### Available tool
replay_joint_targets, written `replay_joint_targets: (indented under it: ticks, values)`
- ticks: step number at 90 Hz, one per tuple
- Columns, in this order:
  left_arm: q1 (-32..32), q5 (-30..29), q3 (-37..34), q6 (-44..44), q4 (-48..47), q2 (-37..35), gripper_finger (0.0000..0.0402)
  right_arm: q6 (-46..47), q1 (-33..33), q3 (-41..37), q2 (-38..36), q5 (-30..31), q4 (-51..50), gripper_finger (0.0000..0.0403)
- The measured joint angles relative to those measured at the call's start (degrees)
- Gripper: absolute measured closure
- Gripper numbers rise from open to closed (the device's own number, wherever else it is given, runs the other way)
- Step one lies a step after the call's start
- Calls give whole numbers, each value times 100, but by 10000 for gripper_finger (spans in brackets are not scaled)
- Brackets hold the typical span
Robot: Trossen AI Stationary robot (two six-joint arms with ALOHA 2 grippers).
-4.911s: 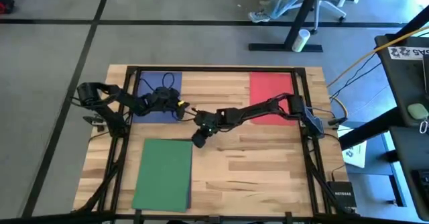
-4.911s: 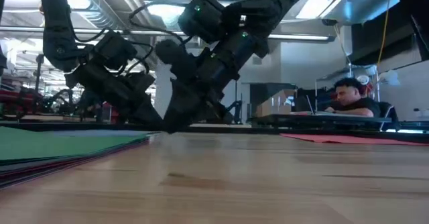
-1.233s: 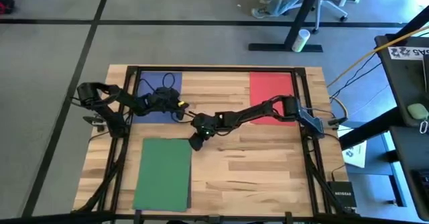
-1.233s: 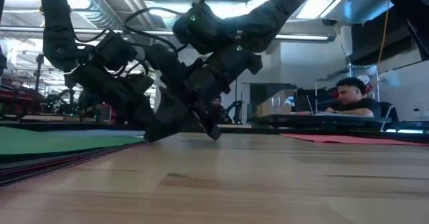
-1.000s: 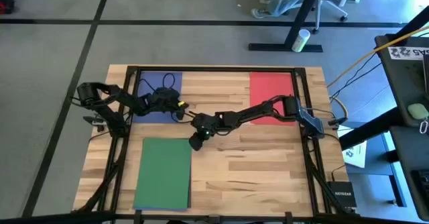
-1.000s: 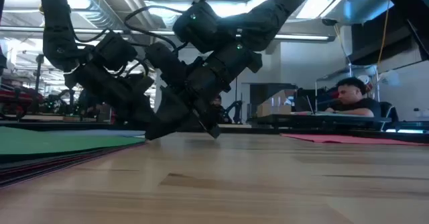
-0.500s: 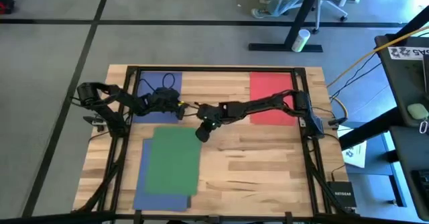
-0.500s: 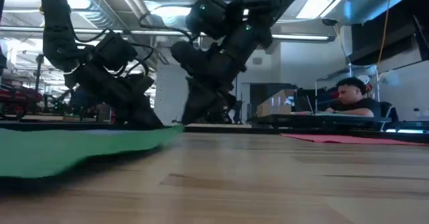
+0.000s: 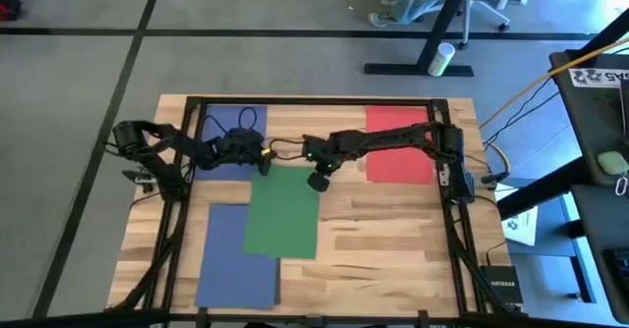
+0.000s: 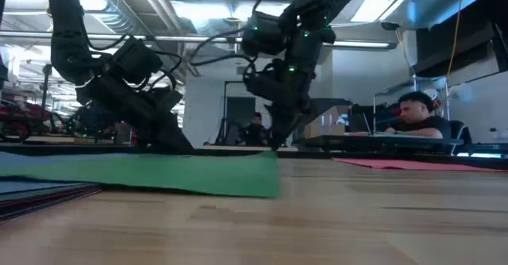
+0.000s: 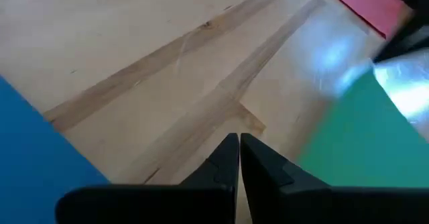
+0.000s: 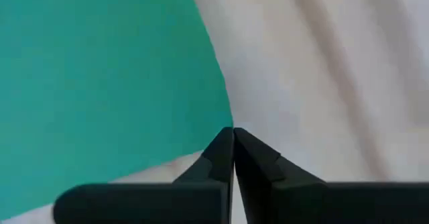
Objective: Organize paper
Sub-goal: Move the green paper to the top middle of the table
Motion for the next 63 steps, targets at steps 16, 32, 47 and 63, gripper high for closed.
replay_joint_targets:
  ticks: [16,32,47,63]
  values:
    - [0,0,0,0,-14,0,402,-461,-343,0,-314,343,-395,403]
    - [-2,0,0,0,12,0,402,-875,-730,0,-599,461,-463,403]
    - [0,0,-2,0,18,0,402,-1107,-1078,0,-711,632,-534,403]
    - [0,-2,-2,0,27,0,402,-1223,-1415,0,-721,693,-524,403]
